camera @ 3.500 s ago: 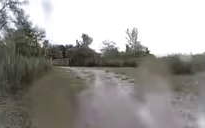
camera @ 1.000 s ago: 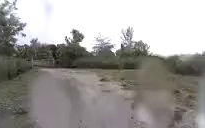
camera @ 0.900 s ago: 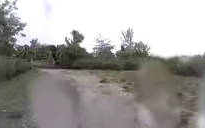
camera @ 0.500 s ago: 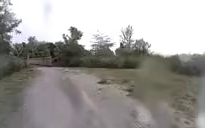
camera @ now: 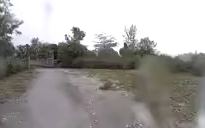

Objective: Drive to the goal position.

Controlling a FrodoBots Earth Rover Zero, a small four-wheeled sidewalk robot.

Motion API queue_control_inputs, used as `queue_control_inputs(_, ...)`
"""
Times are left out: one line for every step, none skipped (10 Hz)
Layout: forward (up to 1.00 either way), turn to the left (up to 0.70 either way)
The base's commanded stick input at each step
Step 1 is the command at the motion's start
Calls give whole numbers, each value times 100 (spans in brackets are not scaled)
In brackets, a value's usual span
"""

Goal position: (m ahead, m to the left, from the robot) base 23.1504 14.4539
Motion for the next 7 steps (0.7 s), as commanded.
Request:
queue_control_inputs(85,34)
queue_control_inputs(85,34)
queue_control_inputs(85,34)
queue_control_inputs(85,0)
queue_control_inputs(85,0)
queue_control_inputs(85,0)
queue_control_inputs(85,0)
